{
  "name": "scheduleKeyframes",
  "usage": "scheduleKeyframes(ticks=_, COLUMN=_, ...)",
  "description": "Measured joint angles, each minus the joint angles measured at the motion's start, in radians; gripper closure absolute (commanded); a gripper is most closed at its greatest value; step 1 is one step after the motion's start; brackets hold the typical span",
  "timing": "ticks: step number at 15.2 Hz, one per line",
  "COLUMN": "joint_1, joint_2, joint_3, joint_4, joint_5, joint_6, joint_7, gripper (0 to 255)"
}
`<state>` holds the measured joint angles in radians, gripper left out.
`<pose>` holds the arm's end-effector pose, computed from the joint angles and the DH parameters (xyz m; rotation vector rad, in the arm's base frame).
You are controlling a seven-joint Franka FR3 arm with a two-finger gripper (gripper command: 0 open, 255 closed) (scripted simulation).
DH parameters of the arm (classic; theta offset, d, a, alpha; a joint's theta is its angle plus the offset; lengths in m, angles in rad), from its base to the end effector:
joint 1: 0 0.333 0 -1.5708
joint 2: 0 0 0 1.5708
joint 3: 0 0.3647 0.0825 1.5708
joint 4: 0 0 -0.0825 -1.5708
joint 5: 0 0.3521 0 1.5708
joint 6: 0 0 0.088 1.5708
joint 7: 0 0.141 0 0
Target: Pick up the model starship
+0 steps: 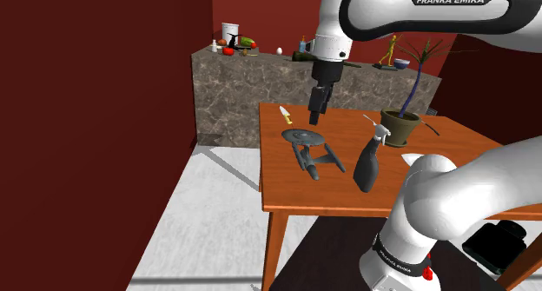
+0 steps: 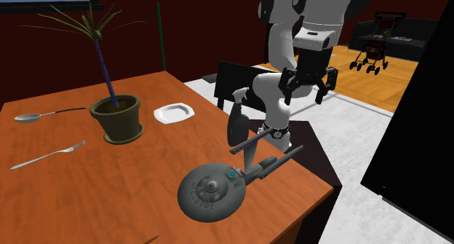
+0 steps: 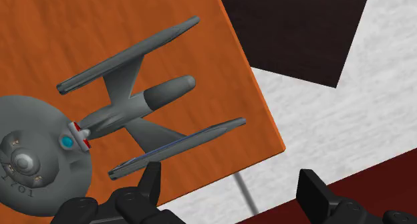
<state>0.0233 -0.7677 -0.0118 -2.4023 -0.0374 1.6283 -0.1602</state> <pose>0.2499 -0.0033 0.5711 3.1007 0.2756 -0.0131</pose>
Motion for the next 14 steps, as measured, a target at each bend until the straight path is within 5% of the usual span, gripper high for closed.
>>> scheduleKeyframes(ticks=3, joint_1=-0.025, joint_2=0.031, joint_3=0.006, joint_4=-0.012, joint_5=0.004, joint_6=0.040, joint_7=0.056, gripper=0)
scheduleKeyframes(ticks=14, joint_1=-0.230, joint_2=0.338, joint_3=0.052, joint_4=-0.049, joint_5=0.033, joint_6=0.371, joint_7=0.595, gripper=0)
